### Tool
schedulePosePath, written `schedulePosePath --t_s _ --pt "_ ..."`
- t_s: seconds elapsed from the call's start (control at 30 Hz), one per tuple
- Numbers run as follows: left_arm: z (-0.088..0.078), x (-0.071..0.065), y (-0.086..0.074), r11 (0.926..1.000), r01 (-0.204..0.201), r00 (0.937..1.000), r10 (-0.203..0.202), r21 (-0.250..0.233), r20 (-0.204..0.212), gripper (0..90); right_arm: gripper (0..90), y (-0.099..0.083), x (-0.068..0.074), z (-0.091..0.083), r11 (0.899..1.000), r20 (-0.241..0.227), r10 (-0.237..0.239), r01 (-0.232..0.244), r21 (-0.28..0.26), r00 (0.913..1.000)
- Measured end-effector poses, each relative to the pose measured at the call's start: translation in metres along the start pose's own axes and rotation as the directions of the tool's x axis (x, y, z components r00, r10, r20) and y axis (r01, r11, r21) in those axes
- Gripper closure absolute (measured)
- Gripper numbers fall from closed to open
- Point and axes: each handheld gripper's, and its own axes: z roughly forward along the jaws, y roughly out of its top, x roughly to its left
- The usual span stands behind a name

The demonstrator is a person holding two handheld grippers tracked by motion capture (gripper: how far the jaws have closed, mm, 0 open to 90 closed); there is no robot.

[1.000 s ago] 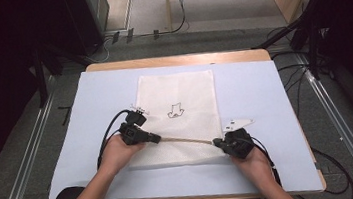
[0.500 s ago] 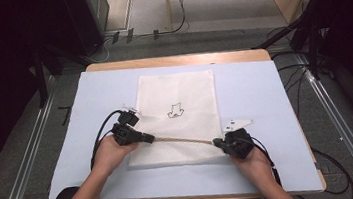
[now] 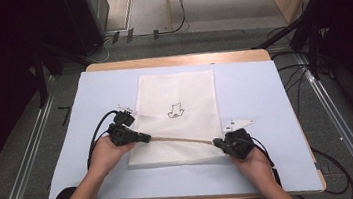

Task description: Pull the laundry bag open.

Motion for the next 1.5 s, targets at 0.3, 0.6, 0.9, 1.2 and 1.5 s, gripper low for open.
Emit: schedulePosePath --t_s 0.3,0.6,0.9,1.2,1.5 --pt "-0.003 0.002 -0.003 1.0000 0.005 0.9999 -0.005 -0.005 -0.013 88.9 90.0 0.000 0.000 0.000 1.000 0.001 0.003 -0.003 -0.002 1.0000" --pt "-0.005 0.004 -0.004 0.9999 0.013 0.9999 -0.013 -0.010 -0.009 88.9 90.0 0.000 0.000 0.000 1.000 -0.001 0.003 -0.003 -0.001 1.0000" --pt "-0.009 0.008 -0.007 0.9997 0.023 0.9994 -0.023 -0.013 -0.027 88.9 90.0 0.000 0.000 0.000 1.000 -0.003 0.004 -0.004 0.000 1.0000" --pt "-0.013 0.010 -0.011 0.9991 0.037 0.9986 -0.038 -0.020 -0.036 88.9 90.0 0.000 -0.001 0.000 1.000 -0.003 0.002 -0.002 0.001 1.0000" --pt "-0.016 0.012 -0.015 0.9994 0.030 0.9953 -0.031 -0.018 -0.091 89.0 90.0 0.002 -0.002 0.000 1.000 -0.008 -0.002 0.002 0.011 1.0000"
